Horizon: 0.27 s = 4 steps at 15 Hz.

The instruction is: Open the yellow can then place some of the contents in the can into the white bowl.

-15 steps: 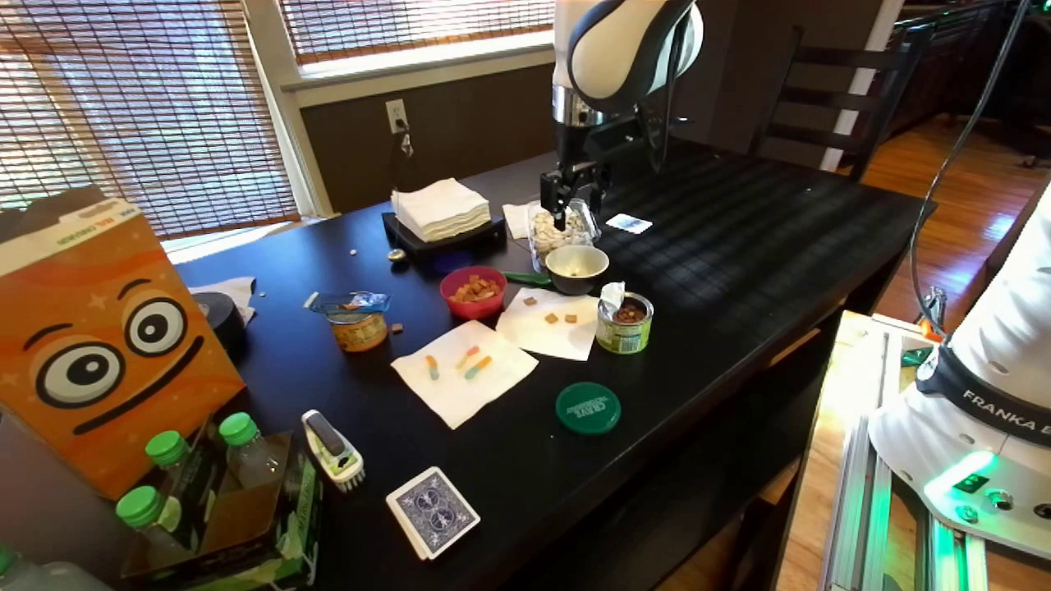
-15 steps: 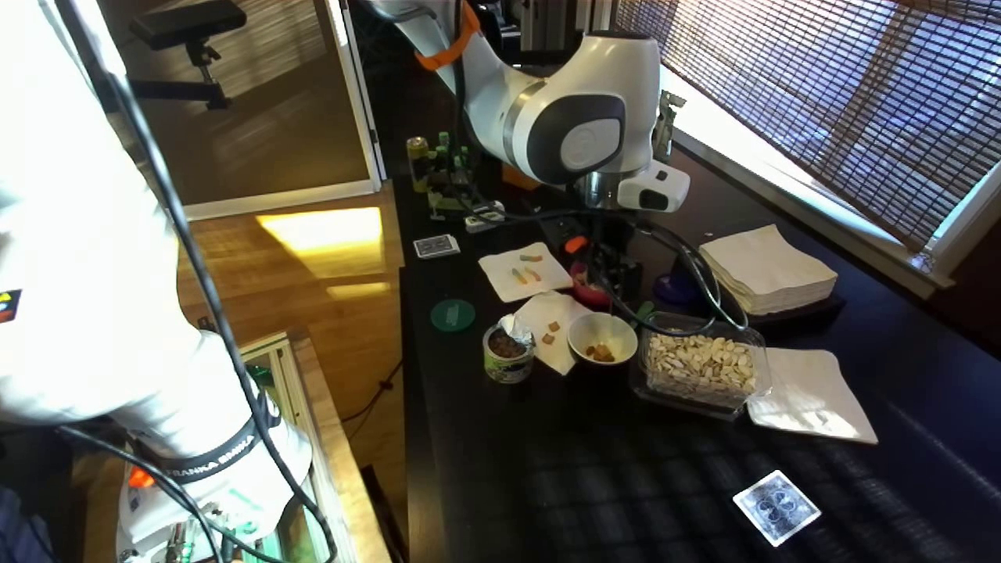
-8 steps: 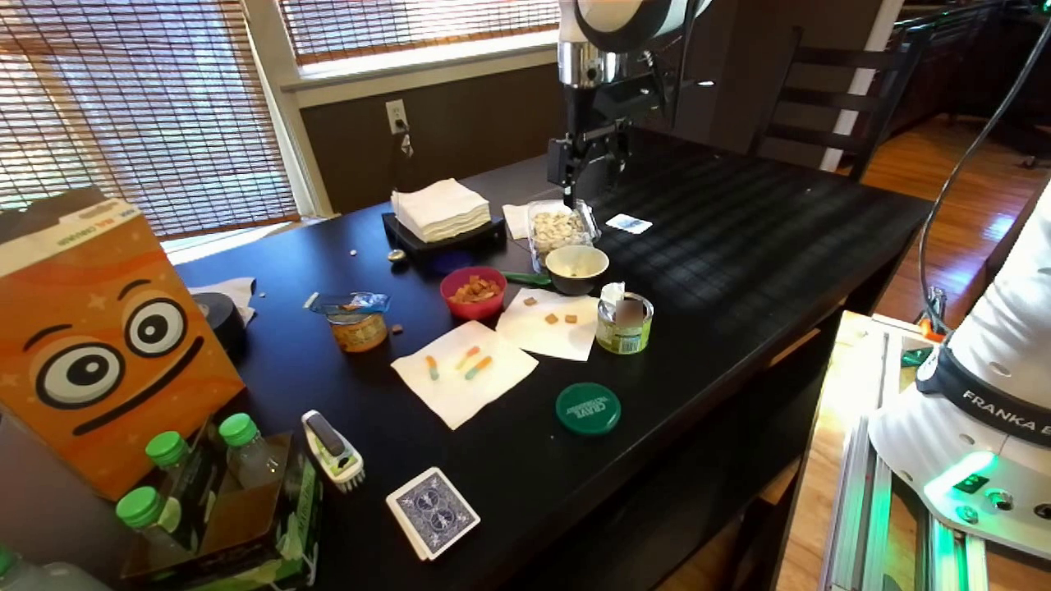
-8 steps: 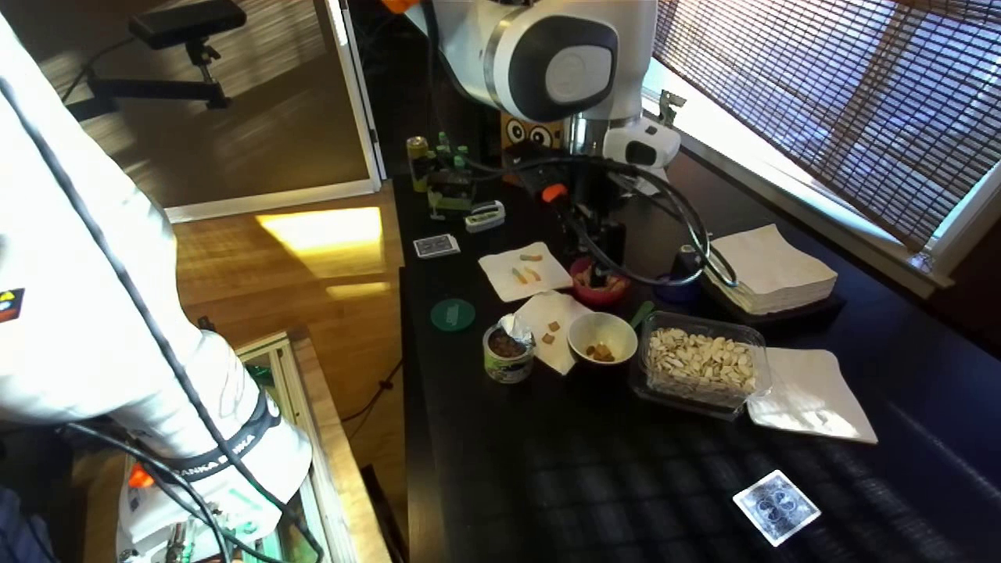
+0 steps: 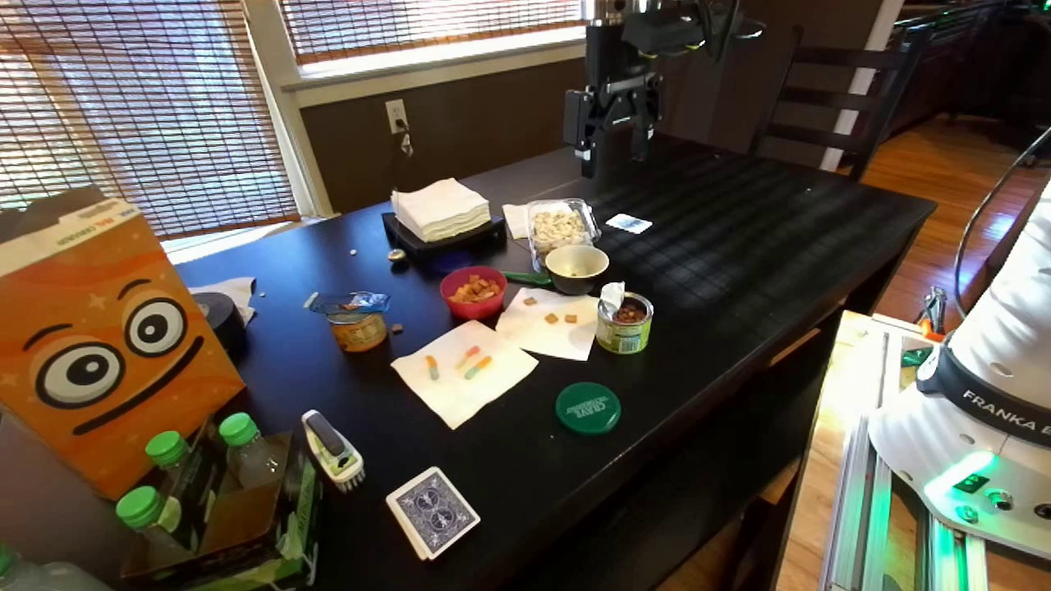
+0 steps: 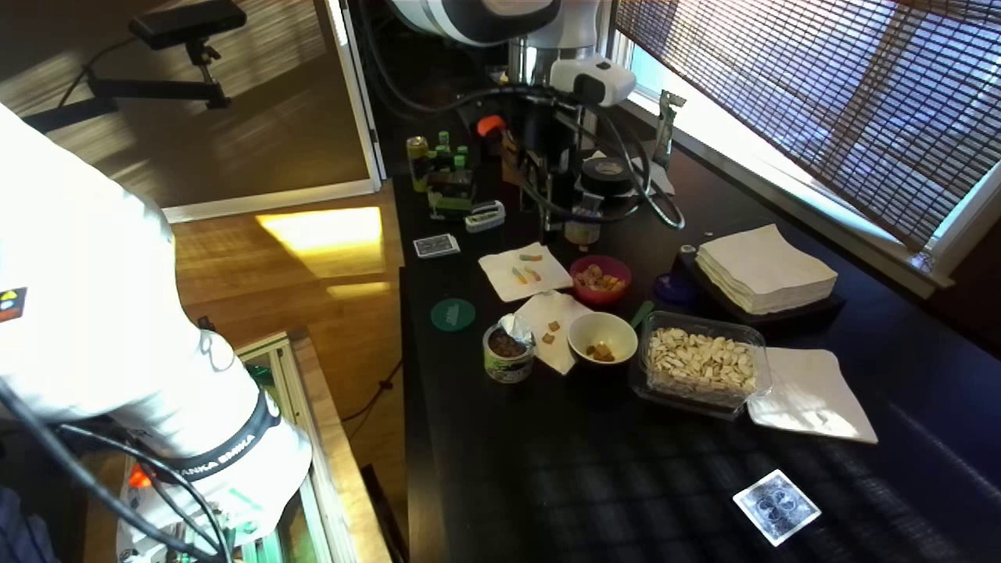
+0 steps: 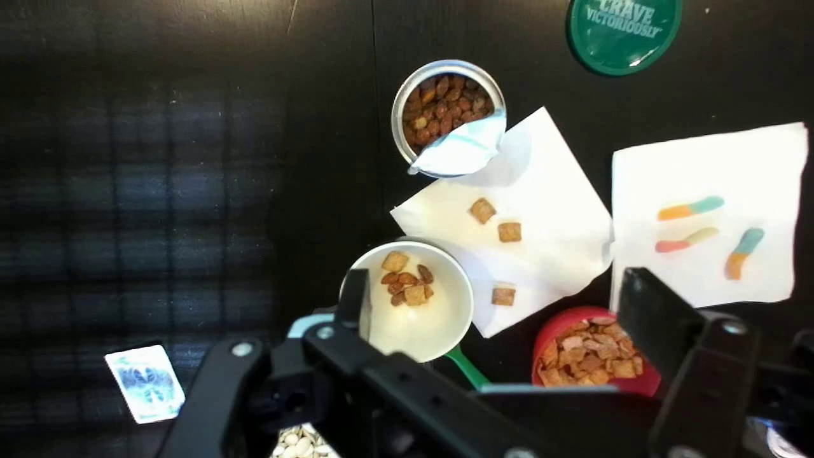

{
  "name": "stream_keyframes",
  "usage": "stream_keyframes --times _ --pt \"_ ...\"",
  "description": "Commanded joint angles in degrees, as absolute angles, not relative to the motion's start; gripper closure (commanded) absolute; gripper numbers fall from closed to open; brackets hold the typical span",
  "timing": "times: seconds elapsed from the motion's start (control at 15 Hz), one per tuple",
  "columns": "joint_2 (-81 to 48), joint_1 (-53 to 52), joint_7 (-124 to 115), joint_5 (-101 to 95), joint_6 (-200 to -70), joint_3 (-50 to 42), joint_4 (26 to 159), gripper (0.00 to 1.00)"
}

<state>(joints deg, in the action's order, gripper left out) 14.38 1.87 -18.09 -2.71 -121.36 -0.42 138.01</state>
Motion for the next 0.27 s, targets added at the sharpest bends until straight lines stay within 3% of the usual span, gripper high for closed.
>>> stream_keyframes --times 0.0,0.2 --pt "20.3 1.8 -20.4 -1.9 -121.6 1.4 142.2 0.0" --pt "18.3 2.3 -19.2 -2.3 -121.2 1.5 140.5 0.0"
